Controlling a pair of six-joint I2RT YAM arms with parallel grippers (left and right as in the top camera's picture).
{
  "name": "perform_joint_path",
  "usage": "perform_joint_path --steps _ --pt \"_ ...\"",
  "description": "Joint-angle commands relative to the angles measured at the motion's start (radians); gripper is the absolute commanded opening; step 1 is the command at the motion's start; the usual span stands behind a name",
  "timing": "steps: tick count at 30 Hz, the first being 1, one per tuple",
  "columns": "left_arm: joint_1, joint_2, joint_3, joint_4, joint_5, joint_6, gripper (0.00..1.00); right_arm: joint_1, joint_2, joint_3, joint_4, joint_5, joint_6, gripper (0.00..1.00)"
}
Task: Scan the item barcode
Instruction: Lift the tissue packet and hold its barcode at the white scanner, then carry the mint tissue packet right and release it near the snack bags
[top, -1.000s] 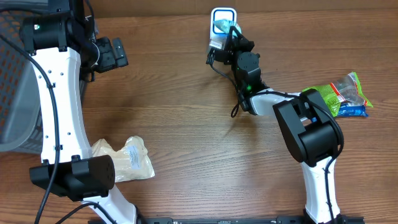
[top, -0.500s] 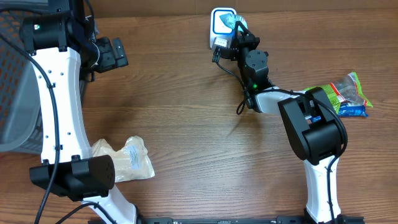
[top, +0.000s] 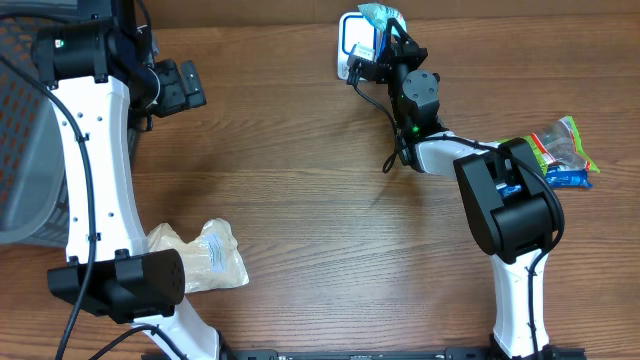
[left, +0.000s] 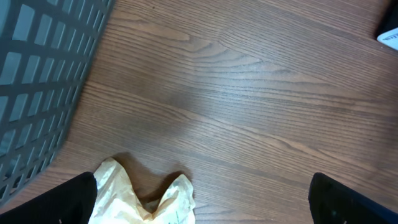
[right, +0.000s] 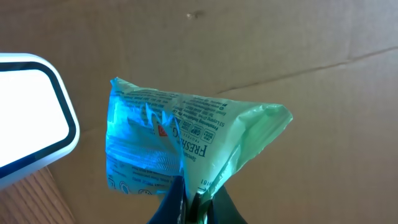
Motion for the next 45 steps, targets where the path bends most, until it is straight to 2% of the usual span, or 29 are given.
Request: perform_joint_path --steps 1,9,12,15,19,20,23,25,26,27,28,29,32,34,35,37,39,45 --pt "0.005 -0.013 0.014 -0.002 0.004 0.026 1.0 0.003 -0.006 0.029 0.006 0.011 0.026 0.04" --pt "0.005 -0.013 0.014 -0.001 0.004 0.026 1.0 0.031 -0.006 0.029 -0.018 0.029 0.026 0.04" --pt "0.005 -0.013 0.014 -0.002 0.004 0.026 0.99 0.051 -0.023 0.023 -0.075 0.061 0.031 0.04" --pt "0.005 -0.013 0.014 -0.002 0.004 0.026 1.0 0.082 -0.123 0.01 -0.181 0.163 0.192 0.04" --pt "0.005 -0.013 0.014 -0.002 0.004 0.026 1.0 0.119 -0.313 0.01 -0.278 0.392 0.414 0.04" --pt "0.005 -0.013 0.014 -0.001 0.004 0.026 1.0 0.125 -0.332 0.01 -0.3 0.404 0.428 0.04" --pt "0.005 -0.013 0.014 -0.002 0.004 0.026 1.0 0.18 -0.488 0.01 -0.6 0.438 0.593 0.04" --pt "0.005 -0.013 0.014 -0.001 0.004 0.026 1.0 0.208 -0.573 0.01 -0.799 0.418 0.758 0.04" --pt "0.005 -0.013 0.014 -0.001 0.004 0.026 1.0 0.22 -0.624 0.01 -0.93 0.387 0.882 0.04" --pt "0.005 -0.013 0.014 -0.001 0.004 0.026 1.0 0.229 -0.7 0.01 -1.109 0.322 1.079 0.04" --pt "0.005 -0.013 0.014 -0.002 0.004 0.026 1.0 0.229 -0.734 0.01 -1.18 0.285 1.177 0.04" --pt "0.005 -0.013 0.014 -0.002 0.004 0.026 1.0 0.219 -0.789 0.01 -1.307 0.206 1.341 0.04" --pt "0.005 -0.013 0.014 -0.002 0.004 0.026 1.0 0.148 -0.87 0.01 -1.545 0.05 1.615 0.04" --pt "0.005 -0.013 0.014 -0.002 0.004 0.026 1.0 0.09 -0.884 0.01 -1.653 -0.013 1.717 0.04" --pt "0.005 -0.013 0.014 -0.002 0.004 0.026 1.0 0.016 -0.879 0.009 -1.762 -0.055 1.792 0.04" --pt "0.005 -0.013 0.014 -0.002 0.004 0.026 1.0 -0.06 -0.86 0.008 -1.861 -0.06 1.861 0.04" --pt "0.005 -0.013 0.014 -0.001 0.004 0.026 1.0 -0.206 -0.801 0.008 -2.008 -0.061 1.932 0.04" --pt "0.005 -0.013 0.014 -0.002 0.004 0.026 1.0 -0.381 -0.645 0.008 -2.066 -0.062 1.934 0.04"
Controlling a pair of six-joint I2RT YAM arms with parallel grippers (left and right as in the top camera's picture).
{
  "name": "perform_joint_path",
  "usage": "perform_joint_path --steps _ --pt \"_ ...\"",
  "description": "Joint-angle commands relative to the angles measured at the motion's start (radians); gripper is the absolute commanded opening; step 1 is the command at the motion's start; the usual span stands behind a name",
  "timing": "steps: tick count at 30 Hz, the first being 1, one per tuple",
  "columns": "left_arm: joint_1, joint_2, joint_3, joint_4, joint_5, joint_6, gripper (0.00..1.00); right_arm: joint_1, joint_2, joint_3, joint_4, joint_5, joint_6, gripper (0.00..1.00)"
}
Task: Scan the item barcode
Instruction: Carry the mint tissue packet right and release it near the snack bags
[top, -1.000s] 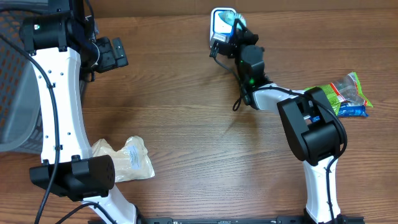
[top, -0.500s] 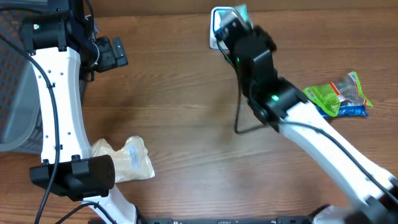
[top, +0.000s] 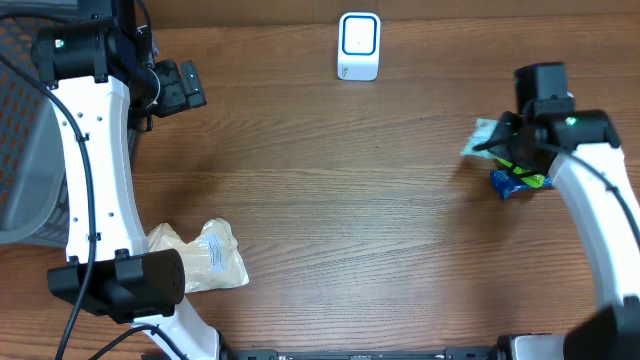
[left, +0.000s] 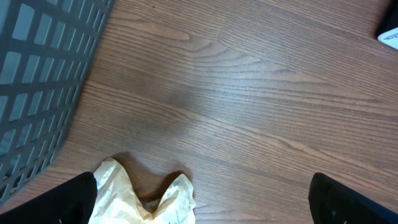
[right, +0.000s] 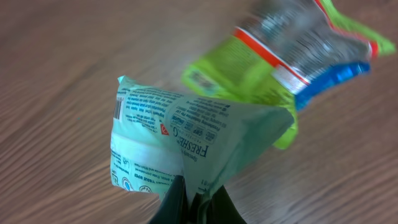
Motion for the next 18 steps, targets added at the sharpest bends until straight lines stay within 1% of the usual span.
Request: perform_joint_path --steps 1,2,3,4,5,6,8,11,12,15,16,18 --pt "0.005 -0.013 0.014 -0.001 0.004 0.026 1.0 -0.051 0.077 0.005 -0.012 -0.013 0.045 0.04" --pt "0.005 -0.013 0.014 -0.001 0.004 0.026 1.0 -0.057 0.099 0.005 -0.02 -0.013 0.045 0.13" --pt "0.005 -0.013 0.014 -0.001 0.004 0.026 1.0 -0.058 0.116 0.005 -0.029 -0.013 0.045 0.24" --pt "0.005 -0.013 0.014 -0.001 0.004 0.026 1.0 -0.058 0.135 0.005 -0.043 -0.013 0.045 0.46" --pt "0.005 -0.013 0.014 0.0 0.004 0.026 1.0 -0.058 0.136 0.005 -0.055 -0.013 0.045 0.52" --pt "0.005 -0.013 0.014 -0.001 0.004 0.026 1.0 -0.058 0.133 0.008 -0.067 -0.013 0.045 0.55" --pt "0.005 -0.013 0.014 -0.001 0.004 0.026 1.0 -0.058 0.12 0.028 -0.095 -0.013 0.039 0.57" --pt "0.005 -0.013 0.014 -0.001 0.004 0.026 1.0 -0.056 0.101 0.078 -0.147 -0.041 0.015 0.59" --pt "0.005 -0.013 0.014 -0.001 0.004 0.026 1.0 -0.055 0.095 0.101 -0.16 -0.095 -0.025 0.6" --pt "0.005 -0.013 0.014 -0.001 0.004 0.026 1.0 -0.037 0.084 0.176 -0.164 -0.368 -0.162 0.6" --pt "0.005 -0.013 0.014 -0.001 0.004 0.026 1.0 -0.021 0.084 0.182 -0.147 -0.461 -0.181 0.63" --pt "0.005 -0.013 0.014 -0.001 0.004 0.026 1.0 0.016 0.085 0.18 -0.118 -0.57 -0.196 0.64"
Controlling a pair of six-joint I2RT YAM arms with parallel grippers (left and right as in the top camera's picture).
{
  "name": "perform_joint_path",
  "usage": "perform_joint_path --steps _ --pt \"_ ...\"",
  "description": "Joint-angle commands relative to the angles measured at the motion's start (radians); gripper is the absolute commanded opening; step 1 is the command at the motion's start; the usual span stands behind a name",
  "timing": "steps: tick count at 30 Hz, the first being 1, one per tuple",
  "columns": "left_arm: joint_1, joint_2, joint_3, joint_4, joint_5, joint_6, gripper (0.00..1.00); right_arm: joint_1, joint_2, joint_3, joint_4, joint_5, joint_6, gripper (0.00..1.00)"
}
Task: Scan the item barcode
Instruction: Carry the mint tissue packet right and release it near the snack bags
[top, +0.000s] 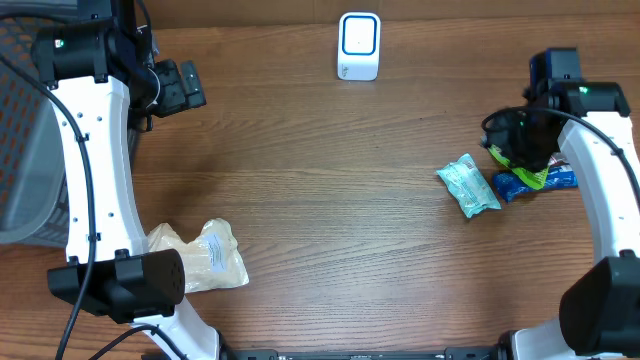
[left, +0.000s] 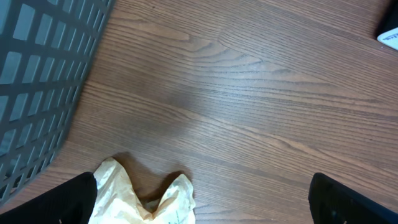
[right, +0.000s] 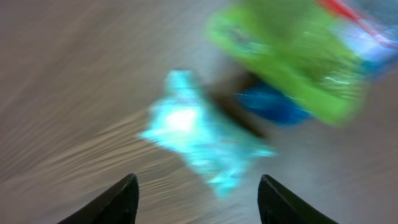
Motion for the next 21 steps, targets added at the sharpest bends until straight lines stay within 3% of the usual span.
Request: perform_joint_path --steps 1,4,10,17,18,19,21 --pt "0.005 -0.013 0.014 0.0 0.004 0.026 1.0 0.085 -0.028 0.019 0.046 -0.294 -0.079 0.65" --pt "0.005 -0.013 0.014 -0.001 0.004 0.026 1.0 0.197 -0.024 -0.005 0.108 -0.319 -0.062 0.72" --pt "0.005 -0.013 0.014 -0.001 0.004 0.026 1.0 0.353 0.046 -0.014 0.19 -0.322 -0.009 0.73" --pt "0.005 -0.013 0.014 0.108 0.07 -0.034 1.0 0.275 0.054 -0.012 0.188 -0.322 -0.031 0.75" --pt "0.005 -0.013 0.014 0.105 0.09 -0.013 0.98 0.261 0.054 -0.012 0.182 -0.322 -0.037 0.75" --pt "0.005 -0.014 0.014 0.067 0.12 0.017 0.76 0.228 0.054 -0.012 0.166 -0.322 -0.057 0.75" --pt "0.005 -0.014 0.014 -0.013 0.105 0.013 0.66 0.183 0.054 -0.012 0.142 -0.322 -0.082 0.75"
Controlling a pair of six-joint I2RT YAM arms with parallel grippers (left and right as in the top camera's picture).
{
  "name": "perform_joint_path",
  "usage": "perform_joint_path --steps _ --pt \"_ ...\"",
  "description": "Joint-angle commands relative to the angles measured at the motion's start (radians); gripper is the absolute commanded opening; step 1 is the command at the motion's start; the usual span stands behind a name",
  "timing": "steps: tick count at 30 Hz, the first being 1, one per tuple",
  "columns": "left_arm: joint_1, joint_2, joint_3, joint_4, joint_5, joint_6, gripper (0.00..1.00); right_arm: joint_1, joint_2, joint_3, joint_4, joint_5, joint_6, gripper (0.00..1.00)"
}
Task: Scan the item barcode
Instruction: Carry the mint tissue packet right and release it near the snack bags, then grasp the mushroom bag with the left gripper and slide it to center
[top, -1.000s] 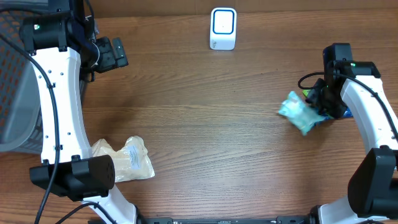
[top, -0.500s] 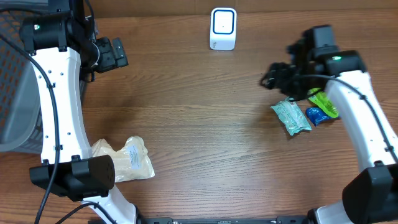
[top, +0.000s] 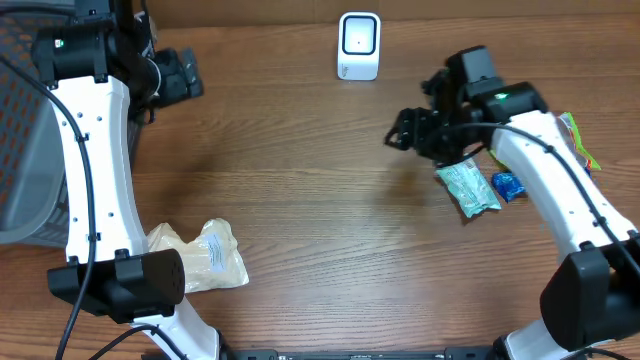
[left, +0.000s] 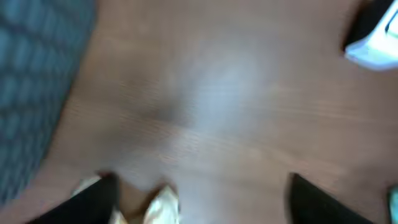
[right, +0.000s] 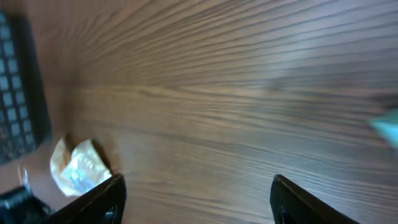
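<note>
The white scanner (top: 359, 45) stands at the table's far edge; it also shows in the left wrist view as the scanner (left: 376, 43) at the top right. A teal packet (top: 468, 187) lies flat on the wood, with a blue item (top: 507, 184) beside it and a green packet (top: 580, 138) partly hidden behind my right arm. My right gripper (top: 400, 135) hovers open and empty just left of the teal packet, whose edge is the teal packet (right: 388, 127). My left gripper (top: 185, 80) is open at the far left. A cream bag (top: 200, 255) lies near the front left.
A grey mesh basket (top: 20, 150) stands at the left edge of the table, seen blurred as the basket (left: 31, 62). The right wrist view looks across the wood to the cream bag (right: 78, 168) and the basket (right: 22, 93).
My right gripper was open over the green and blue packets at the right; now it is further left, past the teal packet. The left wrist view has blurred and shifted a little.
My right gripper held the teal packet up in front of the scanner. Then it held the packet at the right side by the green and blue packets. Then it was open with the packet lying on the table. Now it hangs empty left of the packet.
</note>
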Motion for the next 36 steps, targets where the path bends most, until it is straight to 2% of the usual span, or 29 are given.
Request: perform_joint_path --steps 1,2,3,6,10,13,15,17,22,26,27,29,30,33,35,36 --pt "0.004 -0.014 0.014 -0.131 0.0 -0.013 0.72 -0.077 -0.002 -0.001 -0.023 -0.005 -0.058 0.75" --pt "0.005 -0.024 0.012 -0.184 -0.073 -0.062 0.96 -0.101 -0.002 -0.001 -0.026 -0.004 -0.071 0.75" --pt "0.003 -0.046 -0.006 -0.184 -0.078 -0.059 1.0 -0.119 -0.002 -0.001 -0.026 -0.005 -0.073 0.76" --pt "-0.018 -0.145 -0.049 -0.184 -0.058 -0.084 1.0 -0.154 -0.002 -0.001 -0.027 -0.005 -0.073 0.77" --pt "-0.068 -0.375 -0.214 -0.179 -0.167 -0.255 1.0 -0.187 -0.002 -0.001 -0.03 -0.003 -0.092 0.77" --pt "-0.088 -0.509 -0.443 -0.084 -0.188 -0.348 1.0 -0.187 -0.002 -0.001 -0.023 -0.001 -0.096 0.78" --pt "-0.09 -0.592 -0.7 0.056 -0.2 -0.461 1.0 -0.187 -0.002 -0.001 -0.024 -0.002 -0.1 0.78" --pt "-0.09 -0.612 -0.883 0.162 -0.219 -0.552 1.0 -0.187 -0.002 -0.001 -0.032 -0.002 -0.111 0.78" --pt "-0.086 -0.564 -1.263 0.468 -0.221 -0.665 1.0 -0.187 -0.002 -0.001 -0.06 -0.002 -0.126 0.78" --pt "-0.086 -0.513 -1.337 0.516 -0.235 -0.688 1.0 -0.187 -0.002 -0.001 -0.062 -0.002 -0.126 0.79" --pt "-0.087 -0.504 -1.352 0.525 -0.245 -0.688 0.97 -0.187 -0.002 -0.001 -0.061 -0.002 -0.126 0.78" --pt "-0.087 -0.475 -1.396 0.562 -0.244 -0.687 0.71 -0.187 -0.002 -0.001 -0.064 -0.002 -0.126 0.78" --pt "-0.086 -0.46 -1.413 0.58 -0.241 -0.688 0.67 -0.187 -0.002 -0.001 -0.065 -0.002 -0.126 0.78" --pt "-0.086 -0.42 -1.453 0.637 -0.242 -0.687 0.64 -0.187 -0.002 -0.001 -0.064 -0.002 -0.13 0.78" --pt "-0.086 -0.395 -1.458 0.667 -0.244 -0.687 0.55 -0.187 -0.002 -0.001 -0.065 -0.001 -0.15 0.78" --pt "-0.087 -0.376 -1.458 0.703 -0.244 -0.683 0.26 -0.187 -0.002 -0.001 -0.068 -0.002 -0.153 0.79"
